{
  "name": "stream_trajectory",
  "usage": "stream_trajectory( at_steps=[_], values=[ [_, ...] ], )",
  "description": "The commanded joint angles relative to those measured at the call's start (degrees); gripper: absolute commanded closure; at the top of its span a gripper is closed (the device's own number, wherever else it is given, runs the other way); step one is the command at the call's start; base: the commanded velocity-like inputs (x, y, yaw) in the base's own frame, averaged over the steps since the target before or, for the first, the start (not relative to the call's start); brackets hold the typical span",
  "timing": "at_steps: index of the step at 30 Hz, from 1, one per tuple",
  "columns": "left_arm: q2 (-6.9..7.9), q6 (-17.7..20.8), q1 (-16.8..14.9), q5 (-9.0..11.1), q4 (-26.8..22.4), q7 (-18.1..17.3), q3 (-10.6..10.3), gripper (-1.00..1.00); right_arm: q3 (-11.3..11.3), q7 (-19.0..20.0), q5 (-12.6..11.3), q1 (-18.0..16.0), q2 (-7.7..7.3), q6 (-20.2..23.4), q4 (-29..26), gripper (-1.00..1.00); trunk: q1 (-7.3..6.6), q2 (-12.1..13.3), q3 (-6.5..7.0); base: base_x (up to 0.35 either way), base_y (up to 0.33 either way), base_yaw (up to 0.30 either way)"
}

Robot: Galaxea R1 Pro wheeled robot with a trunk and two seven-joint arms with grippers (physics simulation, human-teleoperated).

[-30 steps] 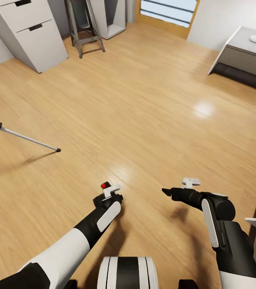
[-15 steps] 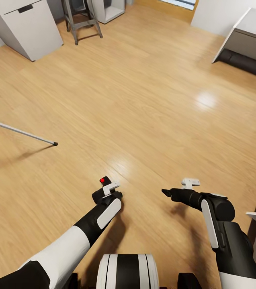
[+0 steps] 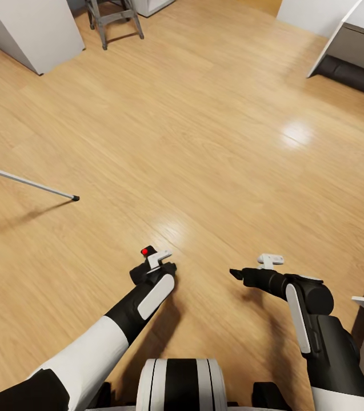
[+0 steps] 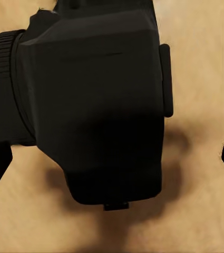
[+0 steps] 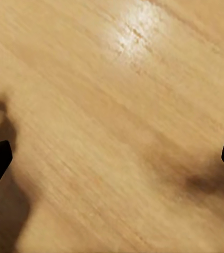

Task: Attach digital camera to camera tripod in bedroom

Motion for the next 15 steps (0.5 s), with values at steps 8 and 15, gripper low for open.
stream_trajectory(
  at_steps=[8, 15],
  values=[
    [0.05, 0.96, -0.13, 0.09, -0.40, 0.52, -0.15, -1.00, 0.00, 0.10, -0.10, -0.03, 0.11, 0.29, -0.04, -1.00, -0.01, -0.01, -0.03, 0.000, 0.000, 0.000],
    [0.11, 1.80, -0.15, 0.09, -0.45, 0.60, -0.13, -1.00, 0.02, 0.09, -0.10, -0.03, 0.12, 0.29, -0.04, -1.00, 0.12, -0.08, -1.14, 0.000, 0.000, 0.000]
  ],
)
